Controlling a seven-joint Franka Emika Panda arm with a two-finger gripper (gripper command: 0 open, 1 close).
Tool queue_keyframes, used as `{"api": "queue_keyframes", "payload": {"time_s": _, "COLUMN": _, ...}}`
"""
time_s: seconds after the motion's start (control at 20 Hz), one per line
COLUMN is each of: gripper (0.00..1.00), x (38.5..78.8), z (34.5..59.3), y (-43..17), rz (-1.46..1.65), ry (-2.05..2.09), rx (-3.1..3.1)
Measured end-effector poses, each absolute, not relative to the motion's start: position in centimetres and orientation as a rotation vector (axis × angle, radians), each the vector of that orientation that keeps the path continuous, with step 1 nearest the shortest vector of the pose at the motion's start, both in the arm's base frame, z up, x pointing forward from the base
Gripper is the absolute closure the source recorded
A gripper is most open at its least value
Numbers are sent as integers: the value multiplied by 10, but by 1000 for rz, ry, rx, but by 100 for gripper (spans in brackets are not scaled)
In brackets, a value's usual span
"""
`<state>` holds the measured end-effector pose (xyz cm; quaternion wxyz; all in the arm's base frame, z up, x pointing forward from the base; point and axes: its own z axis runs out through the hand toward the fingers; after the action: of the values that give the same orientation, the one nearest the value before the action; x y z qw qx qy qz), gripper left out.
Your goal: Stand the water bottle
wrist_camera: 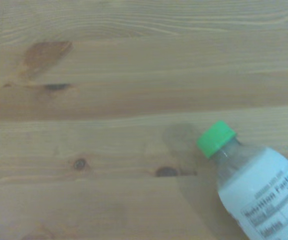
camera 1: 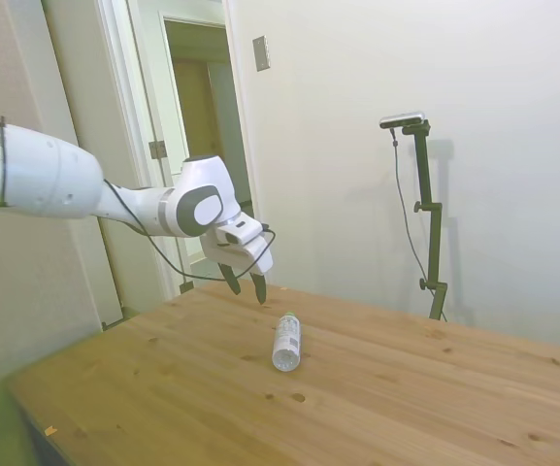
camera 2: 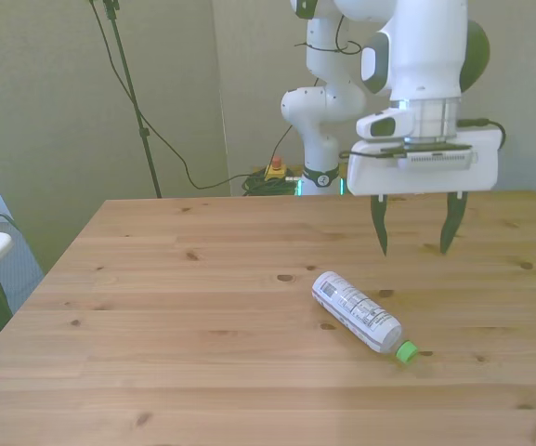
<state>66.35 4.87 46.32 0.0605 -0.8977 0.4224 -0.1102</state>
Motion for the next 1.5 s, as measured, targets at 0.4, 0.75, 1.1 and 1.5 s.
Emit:
{"api": "queue_keyframes", "payload": {"time_s": 0.4, "gripper": 0, "x": 736, "z": 443, "y": 25, "rz": -410, "ry": 1276, "rx": -2760}}
{"api": "queue_keyframes", "payload": {"time_s": 0.75, "gripper": 0, "x": 761, "z": 406, "y": 18, "rz": -293, "ry": 1227, "rx": -2869}}
{"api": "queue_keyframes", "payload": {"time_s": 1.1, "gripper": 0, "x": 761, "z": 381, "y": 16, "rz": -236, "ry": 1178, "rx": -2922}}
{"api": "queue_keyframes", "payload": {"time_s": 1.5, "gripper": 100, "x": 759, "z": 373, "y": 12, "rz": -222, "ry": 1186, "rx": -2931}}
